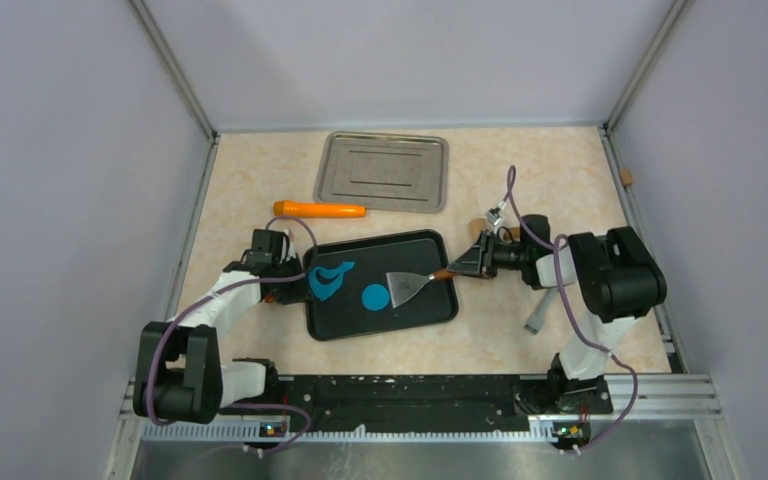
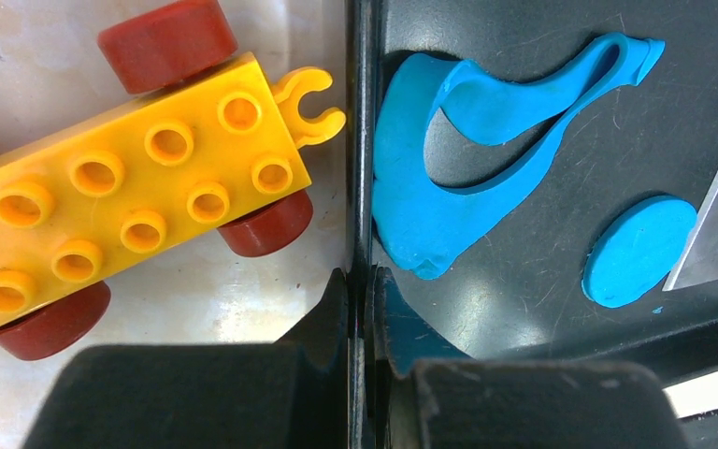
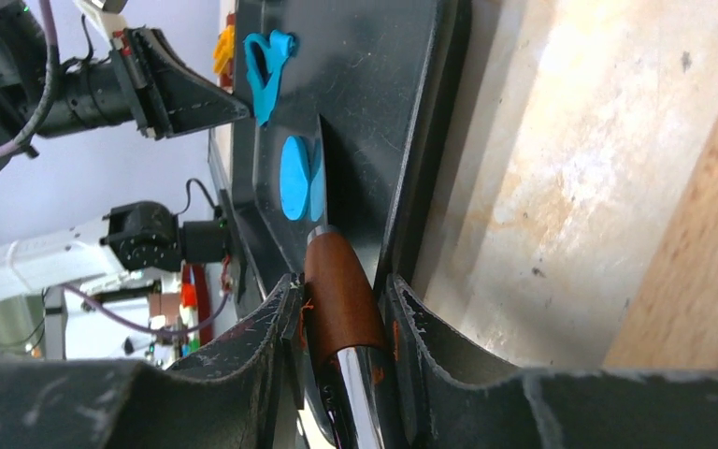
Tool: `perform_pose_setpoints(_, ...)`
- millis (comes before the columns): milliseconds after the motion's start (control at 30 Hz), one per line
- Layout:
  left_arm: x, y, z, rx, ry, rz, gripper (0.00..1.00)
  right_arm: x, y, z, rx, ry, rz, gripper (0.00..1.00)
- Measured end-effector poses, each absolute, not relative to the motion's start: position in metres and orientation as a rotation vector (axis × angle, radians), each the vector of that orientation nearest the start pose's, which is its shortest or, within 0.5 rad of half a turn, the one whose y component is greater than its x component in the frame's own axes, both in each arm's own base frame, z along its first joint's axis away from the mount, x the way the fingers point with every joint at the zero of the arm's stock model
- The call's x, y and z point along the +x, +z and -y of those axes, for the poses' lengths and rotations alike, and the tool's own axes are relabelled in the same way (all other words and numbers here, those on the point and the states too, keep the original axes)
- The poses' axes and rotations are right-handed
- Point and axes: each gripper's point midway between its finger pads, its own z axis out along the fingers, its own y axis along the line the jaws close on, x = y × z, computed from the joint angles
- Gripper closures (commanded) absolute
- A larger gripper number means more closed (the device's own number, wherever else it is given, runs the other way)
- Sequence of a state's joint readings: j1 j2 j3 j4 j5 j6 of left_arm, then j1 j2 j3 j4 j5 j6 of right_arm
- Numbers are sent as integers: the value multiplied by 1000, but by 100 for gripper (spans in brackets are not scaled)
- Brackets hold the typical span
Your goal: Roll out the dumpling wrappers from the dough
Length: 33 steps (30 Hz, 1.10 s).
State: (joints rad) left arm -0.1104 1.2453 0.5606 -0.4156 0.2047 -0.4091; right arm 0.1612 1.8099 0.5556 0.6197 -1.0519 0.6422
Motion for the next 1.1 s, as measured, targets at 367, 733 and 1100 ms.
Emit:
perform_pose_setpoints(367, 241, 23, 84, -307, -486, -2646, 100, 264, 61, -223, -16, 1528, -2326, 100)
perform_pose_setpoints(733, 242, 24, 87, -299, -510, -2634, 100, 258, 58, -221, -9, 1496, -2369, 100)
perform_pose_setpoints(1100, 242, 24, 88, -296, -515, -2626, 100, 267, 48, -228, -120, 1566, -2364, 100)
